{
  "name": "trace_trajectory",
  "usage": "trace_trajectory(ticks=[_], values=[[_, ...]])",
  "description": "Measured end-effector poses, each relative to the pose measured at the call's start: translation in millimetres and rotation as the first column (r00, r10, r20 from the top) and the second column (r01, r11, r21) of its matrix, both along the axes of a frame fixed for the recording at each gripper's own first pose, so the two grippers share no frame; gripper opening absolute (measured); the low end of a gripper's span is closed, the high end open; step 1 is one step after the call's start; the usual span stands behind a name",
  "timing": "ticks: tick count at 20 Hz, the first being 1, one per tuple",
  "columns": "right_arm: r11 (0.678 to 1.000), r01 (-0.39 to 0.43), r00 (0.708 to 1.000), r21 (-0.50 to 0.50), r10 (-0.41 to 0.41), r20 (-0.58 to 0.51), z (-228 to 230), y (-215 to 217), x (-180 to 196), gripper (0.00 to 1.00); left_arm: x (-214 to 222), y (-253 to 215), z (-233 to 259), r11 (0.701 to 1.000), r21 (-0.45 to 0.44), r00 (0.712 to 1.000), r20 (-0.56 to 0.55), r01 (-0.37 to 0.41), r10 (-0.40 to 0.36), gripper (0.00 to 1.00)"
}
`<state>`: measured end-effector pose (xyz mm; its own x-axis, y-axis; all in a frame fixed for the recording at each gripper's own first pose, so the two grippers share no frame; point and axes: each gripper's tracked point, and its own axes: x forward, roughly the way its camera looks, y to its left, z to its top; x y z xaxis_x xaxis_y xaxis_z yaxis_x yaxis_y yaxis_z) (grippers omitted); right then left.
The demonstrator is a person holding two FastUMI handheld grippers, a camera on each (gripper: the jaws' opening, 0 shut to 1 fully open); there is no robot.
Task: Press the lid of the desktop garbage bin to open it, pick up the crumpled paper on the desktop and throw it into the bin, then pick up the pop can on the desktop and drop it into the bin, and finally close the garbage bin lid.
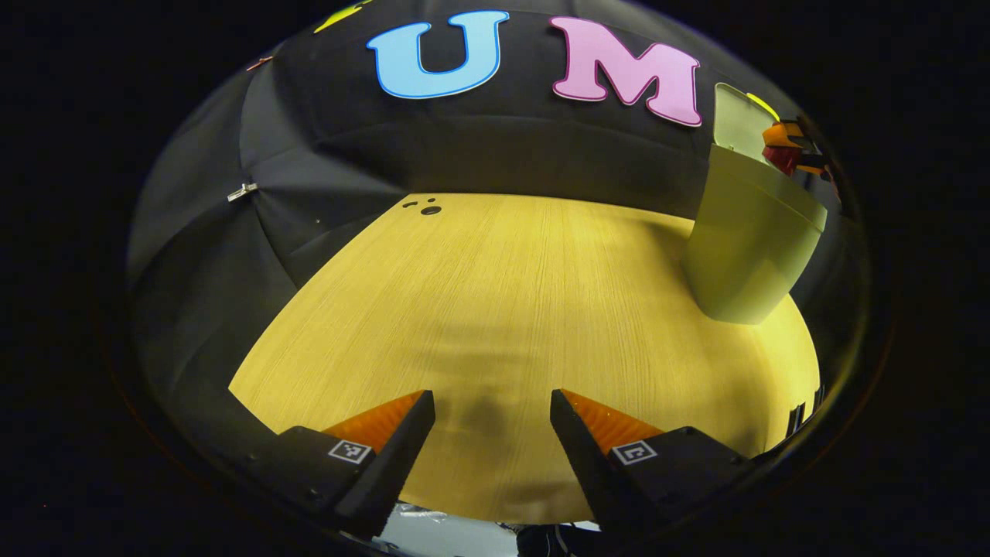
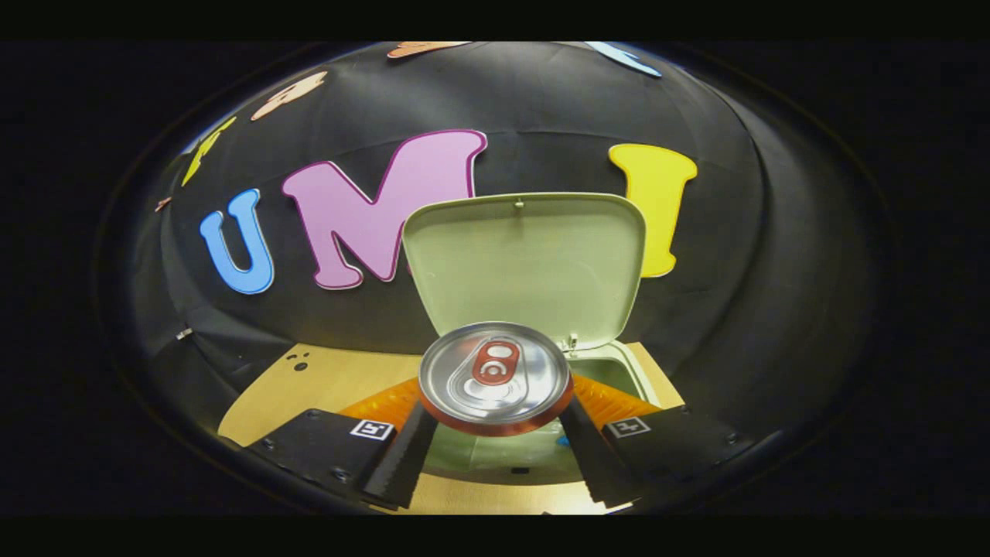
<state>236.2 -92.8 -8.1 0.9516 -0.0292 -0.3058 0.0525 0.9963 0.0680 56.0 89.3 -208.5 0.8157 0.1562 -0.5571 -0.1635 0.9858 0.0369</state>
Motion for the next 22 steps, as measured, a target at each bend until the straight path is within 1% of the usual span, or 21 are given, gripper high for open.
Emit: trace_trajectory(ticks=[3,4,5,6,7,8,10,13,16,19,22], values=[[1.0,0.006,1.0,-0.005,-0.006,-0.013,-6.3,1.6,2.6,0.84,-0.8,-3.1,-4.7,1.0,-0.023,1.0,-0.004,0.006,-0.006,0.97],[1.0,0.013,1.0,-0.011,-0.013,-0.015,-7.7,0.3,3.5,0.8,-0.8,-3.2,-5.8,1.0,-0.027,1.0,-0.007,0.007,-0.007,0.97],[1.0,0.017,1.0,-0.015,-0.018,-0.014,-7.1,-0.3,3.8,0.8,-0.6,-3.9,-7.7,0.999,-0.031,1.0,-0.012,0.011,-0.011,0.97],[1.0,0.019,1.0,-0.017,-0.019,-0.01,-5.0,-0.9,2.7,0.87,0.2,-4.8,-8.2,0.999,-0.034,1.0,-0.017,0.017,-0.017,0.97],[1.0,0.022,1.0,-0.017,-0.022,-0.002,-3.4,-0.8,3.3,0.91,0.9,-4.4,-8.0,0.999,-0.033,1.0,-0.018,0.021,-0.021,0.97],[0.999,0.028,1.0,-0.019,-0.028,0.009,1.0,-1.6,2.4,1.0,2.4,-4.0,-7.0,0.999,-0.03,1.0,-0.018,0.024,-0.025,0.97],[0.999,0.045,0.998,-0.02,-0.044,0.041,10.2,-4.0,1.7,1.0,4.8,-3.7,-5.6,0.999,-0.025,0.999,-0.013,0.032,-0.032,0.97],[0.997,0.068,0.99,-0.024,-0.064,0.128,39.0,-12.7,-6.9,1.0,2.5,-4.1,-10.5,0.999,-0.024,0.999,-0.024,0.043,-0.043,0.97],[0.997,0.072,0.98,-0.038,-0.064,0.188,67.8,-15.1,-16.1,1.0,1.1,-8.3,-10.2,0.998,-0.048,0.998,-0.021,0.05,-0.051,0.97],[0.992,0.089,0.966,-0.093,-0.063,0.249,102.7,-23.9,-13.2,1.0,-1.4,-14.3,-7.9,0.996,-0.057,0.997,-0.014,0.071,-0.071,0.97],[0.994,0.074,0.955,-0.082,-0.047,0.293,136.2,-20.3,-8.2,1.0,-3.9,-16.3,-3.9,0.996,-0.041,0.996,-0.001,0.084,-0.084,0.97]])
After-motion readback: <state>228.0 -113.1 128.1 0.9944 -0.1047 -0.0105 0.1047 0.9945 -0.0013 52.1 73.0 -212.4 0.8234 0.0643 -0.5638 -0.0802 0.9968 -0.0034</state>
